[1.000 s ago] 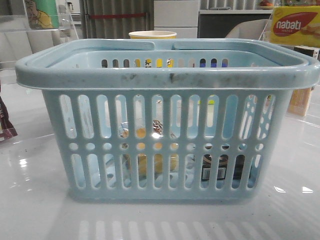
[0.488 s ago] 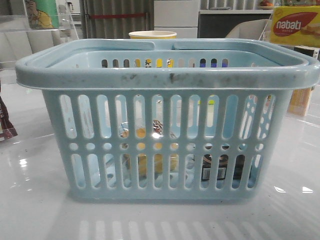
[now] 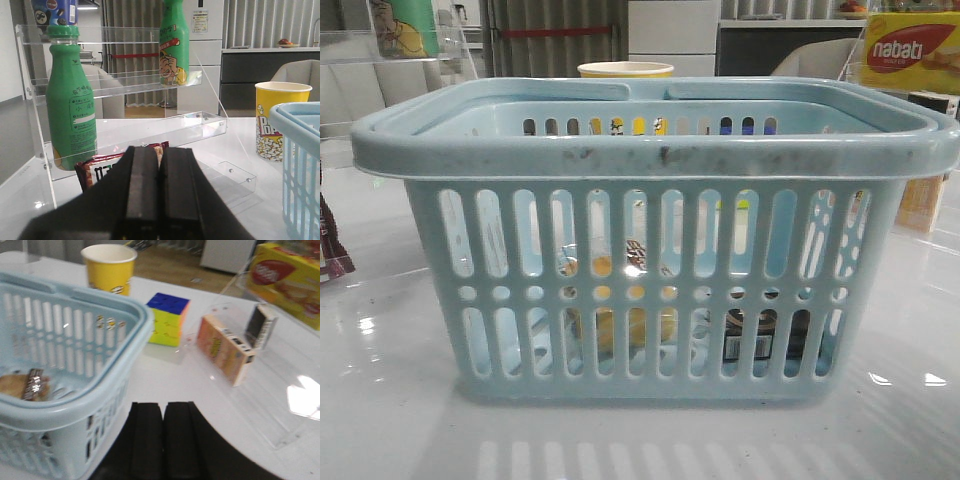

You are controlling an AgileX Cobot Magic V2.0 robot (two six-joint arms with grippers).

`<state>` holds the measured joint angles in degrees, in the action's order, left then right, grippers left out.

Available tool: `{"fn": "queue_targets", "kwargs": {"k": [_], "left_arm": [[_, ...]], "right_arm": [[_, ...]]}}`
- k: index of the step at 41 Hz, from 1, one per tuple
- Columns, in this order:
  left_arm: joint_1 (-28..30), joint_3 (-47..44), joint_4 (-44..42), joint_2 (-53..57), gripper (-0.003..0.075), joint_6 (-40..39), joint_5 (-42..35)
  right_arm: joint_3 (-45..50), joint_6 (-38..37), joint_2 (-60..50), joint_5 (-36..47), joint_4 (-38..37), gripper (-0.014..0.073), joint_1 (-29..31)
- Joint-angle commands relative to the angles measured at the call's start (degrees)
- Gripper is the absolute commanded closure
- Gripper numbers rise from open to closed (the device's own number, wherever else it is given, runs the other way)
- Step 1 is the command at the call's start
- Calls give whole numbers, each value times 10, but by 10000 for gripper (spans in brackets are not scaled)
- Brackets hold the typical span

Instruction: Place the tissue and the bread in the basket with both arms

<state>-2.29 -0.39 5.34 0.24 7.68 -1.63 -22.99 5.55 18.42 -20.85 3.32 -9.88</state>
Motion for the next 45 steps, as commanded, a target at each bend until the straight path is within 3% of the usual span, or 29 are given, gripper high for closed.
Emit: {"fn": "queue_targets", "kwargs": {"k": [1,7,19,34,40,45], "left_arm": [[-4,-3,4,10,626,-3,-49],[-4,-3,4,10,626,-3,-49],[-4,-3,4,10,626,-3,-49],[-4,-3,4,10,626,-3,-49],[-4,-3,4,10,626,-3,-49],[-4,-3,4,10,627,-3,-49]], "right_arm": [[41,5,-47,109,-5,554,55],[122,5,-111,140,-5,554,95],[243,4,-203,218,-4,554,116],[243,3,-201,220,-4,554,116],[243,-56,-201,265,-5,554,116],[243,-56,-201,274,-5,554,116]]}}
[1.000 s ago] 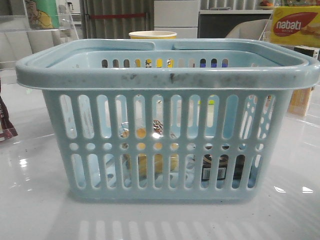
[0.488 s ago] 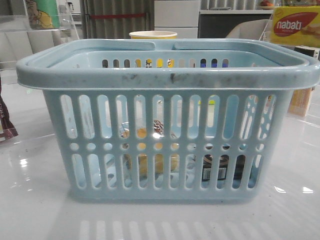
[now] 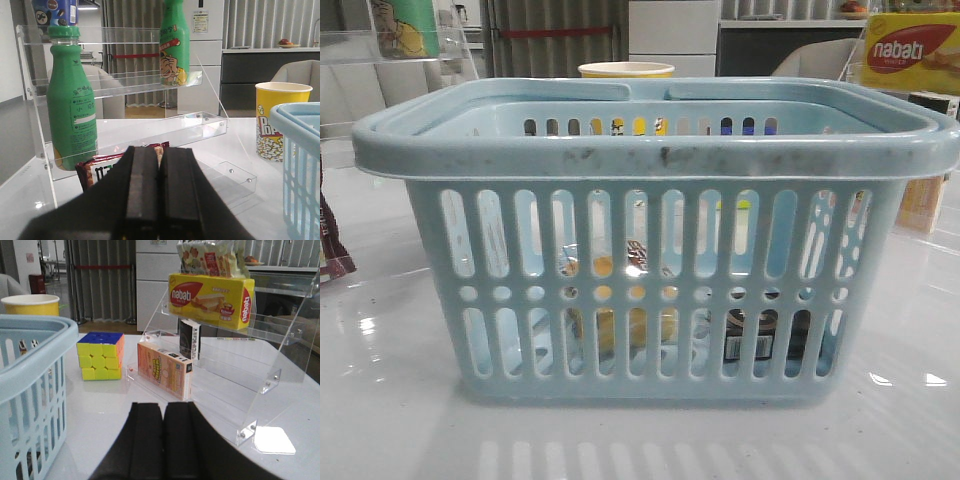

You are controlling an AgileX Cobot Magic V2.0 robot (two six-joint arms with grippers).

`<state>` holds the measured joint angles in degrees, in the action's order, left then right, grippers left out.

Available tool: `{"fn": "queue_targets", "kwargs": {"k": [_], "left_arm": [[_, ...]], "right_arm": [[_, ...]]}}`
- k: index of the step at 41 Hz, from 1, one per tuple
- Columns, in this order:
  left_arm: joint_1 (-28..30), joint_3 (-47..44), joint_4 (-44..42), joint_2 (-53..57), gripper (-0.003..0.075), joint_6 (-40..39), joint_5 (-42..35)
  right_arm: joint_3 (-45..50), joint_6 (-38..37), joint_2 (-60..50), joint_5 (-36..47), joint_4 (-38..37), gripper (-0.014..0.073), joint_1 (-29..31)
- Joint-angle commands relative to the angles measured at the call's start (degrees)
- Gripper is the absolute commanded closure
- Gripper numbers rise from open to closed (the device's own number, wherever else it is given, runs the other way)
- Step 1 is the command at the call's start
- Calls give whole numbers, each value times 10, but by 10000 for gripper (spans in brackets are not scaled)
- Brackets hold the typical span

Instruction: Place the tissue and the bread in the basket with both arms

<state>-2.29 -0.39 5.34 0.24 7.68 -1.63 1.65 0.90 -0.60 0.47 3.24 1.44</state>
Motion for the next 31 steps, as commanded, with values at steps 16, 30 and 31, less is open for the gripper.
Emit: {"fn": "queue_targets", "kwargs": {"k": [16,30,31], "left_arm": [[-4,-3,4,10,627,-3,-49],[-4,-3,4,10,626,-3,-49],[-4,-3,4,10,626,-3,-49]], "right_arm": [[-3,-9,-11,24,-4,554,3],[-3,-9,-11,23,-4,554,3],[-3,-9,-11,23,-4,554,3]]}}
